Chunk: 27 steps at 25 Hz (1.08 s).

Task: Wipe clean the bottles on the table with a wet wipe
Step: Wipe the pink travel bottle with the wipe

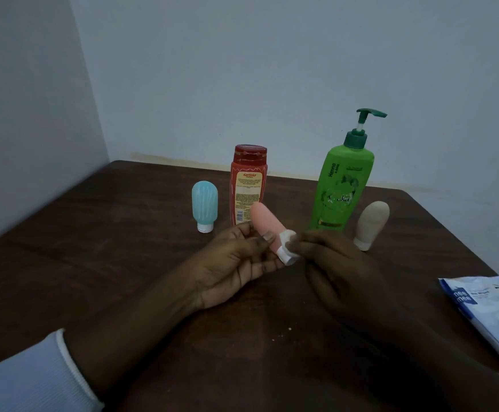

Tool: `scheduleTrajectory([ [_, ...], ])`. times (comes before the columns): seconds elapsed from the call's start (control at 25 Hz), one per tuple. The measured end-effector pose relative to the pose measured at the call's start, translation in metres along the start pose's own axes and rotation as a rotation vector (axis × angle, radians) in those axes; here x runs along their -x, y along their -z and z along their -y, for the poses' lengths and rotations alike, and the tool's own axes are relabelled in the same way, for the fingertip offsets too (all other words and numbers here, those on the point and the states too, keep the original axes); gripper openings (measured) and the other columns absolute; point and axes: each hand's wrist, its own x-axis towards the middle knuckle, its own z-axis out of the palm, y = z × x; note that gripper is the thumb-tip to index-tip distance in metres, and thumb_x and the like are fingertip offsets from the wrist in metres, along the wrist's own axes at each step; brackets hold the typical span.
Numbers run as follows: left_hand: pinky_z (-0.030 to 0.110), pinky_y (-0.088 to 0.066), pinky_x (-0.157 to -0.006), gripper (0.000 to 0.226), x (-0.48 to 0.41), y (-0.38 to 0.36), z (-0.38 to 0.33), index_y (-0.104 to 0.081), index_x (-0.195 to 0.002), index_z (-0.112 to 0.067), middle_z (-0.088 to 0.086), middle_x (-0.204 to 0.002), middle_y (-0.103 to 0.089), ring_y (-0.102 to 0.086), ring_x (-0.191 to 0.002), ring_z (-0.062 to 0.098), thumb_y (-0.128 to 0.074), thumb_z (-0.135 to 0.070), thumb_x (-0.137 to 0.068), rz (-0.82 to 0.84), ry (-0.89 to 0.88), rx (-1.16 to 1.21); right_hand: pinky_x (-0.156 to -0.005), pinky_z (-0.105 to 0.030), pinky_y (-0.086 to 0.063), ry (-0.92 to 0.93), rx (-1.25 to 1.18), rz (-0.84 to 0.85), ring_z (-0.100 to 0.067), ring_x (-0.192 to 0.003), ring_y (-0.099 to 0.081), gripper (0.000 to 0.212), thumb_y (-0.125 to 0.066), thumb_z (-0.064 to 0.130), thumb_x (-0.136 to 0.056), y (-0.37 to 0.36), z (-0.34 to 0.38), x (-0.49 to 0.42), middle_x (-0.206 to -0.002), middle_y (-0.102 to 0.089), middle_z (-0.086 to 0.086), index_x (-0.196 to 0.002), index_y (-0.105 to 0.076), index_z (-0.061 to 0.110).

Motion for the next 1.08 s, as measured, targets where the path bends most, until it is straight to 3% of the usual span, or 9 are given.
scheduleTrajectory([
  [0.24,0.045,-0.064,-0.087,0.055,0.002,-0.005,-0.001,-0.058,-0.132,-0.002,0.024,-0.126,-0.071,-0.072,-0.112,0.032,-0.068,-0.002,-0.078,-0.015,0.049,0.013,-0.097,-0.028,-0.047,0.131,0.077,0.082,-0.022,-0.113,-0.061,0.027,-0.058,0.004,-0.095,0.000,-0.003,0.000,-0.122,-0.065,-0.012,-0.119,-0.070,0.003],
  [0.44,0.045,-0.060,-0.095,0.050,0.005,-0.004,-0.004,-0.061,-0.132,-0.002,0.022,-0.127,-0.072,-0.071,-0.117,0.032,-0.062,0.004,-0.082,0.014,0.030,0.010,-0.103,-0.012,-0.039,-0.014,-0.034,0.025,-0.001,-0.118,-0.053,0.030,-0.057,0.004,-0.090,0.001,-0.006,0.000,-0.121,-0.066,-0.003,-0.116,-0.070,0.007],
  [0.56,0.045,-0.062,-0.091,0.054,0.005,-0.004,-0.003,-0.058,-0.134,-0.003,0.022,-0.126,-0.072,-0.070,-0.118,0.033,-0.059,0.007,-0.081,0.015,-0.002,0.061,-0.098,-0.011,-0.042,-0.094,-0.075,-0.006,0.001,-0.113,-0.056,0.031,-0.059,0.000,-0.087,0.002,-0.009,-0.001,-0.118,-0.065,0.004,-0.114,-0.070,0.008],
  [0.68,0.045,-0.061,-0.090,0.056,0.004,-0.004,-0.004,-0.057,-0.135,-0.005,0.022,-0.123,-0.073,-0.070,-0.116,0.033,-0.058,0.008,-0.080,0.002,-0.020,0.082,-0.090,-0.006,-0.042,-0.168,-0.035,0.010,-0.002,-0.101,-0.060,0.025,-0.062,0.004,-0.085,0.003,-0.015,-0.001,-0.109,-0.070,0.000,-0.106,-0.072,0.011],
  [0.84,0.047,-0.061,-0.090,0.060,0.004,-0.004,-0.006,-0.058,-0.136,-0.009,0.021,-0.123,-0.074,-0.071,-0.114,0.034,-0.059,0.009,-0.079,-0.007,0.010,0.081,-0.094,-0.025,-0.050,-0.121,-0.055,-0.132,-0.011,-0.109,-0.063,0.026,-0.061,0.000,-0.088,0.005,-0.009,0.003,-0.116,-0.068,-0.005,-0.110,-0.071,0.006],
  [0.96,0.047,-0.060,-0.093,0.057,0.005,-0.005,-0.004,-0.059,-0.134,-0.007,0.022,-0.125,-0.073,-0.070,-0.117,0.035,-0.058,0.009,-0.079,-0.001,-0.004,0.073,-0.094,-0.026,-0.050,-0.015,-0.075,-0.073,-0.015,-0.109,-0.063,0.028,-0.061,-0.005,-0.087,0.005,-0.001,0.001,-0.117,-0.067,-0.007,-0.113,-0.071,0.002],
  [1.08,0.047,-0.063,-0.086,0.057,0.005,-0.008,-0.002,-0.059,-0.132,-0.006,0.024,-0.125,-0.072,-0.071,-0.114,0.037,-0.060,0.009,-0.077,-0.019,0.017,0.092,-0.084,-0.030,-0.052,-0.167,-0.086,-0.067,-0.010,-0.100,-0.064,0.027,-0.060,0.003,-0.087,0.005,-0.008,-0.002,-0.111,-0.070,-0.003,-0.111,-0.071,0.008],
])
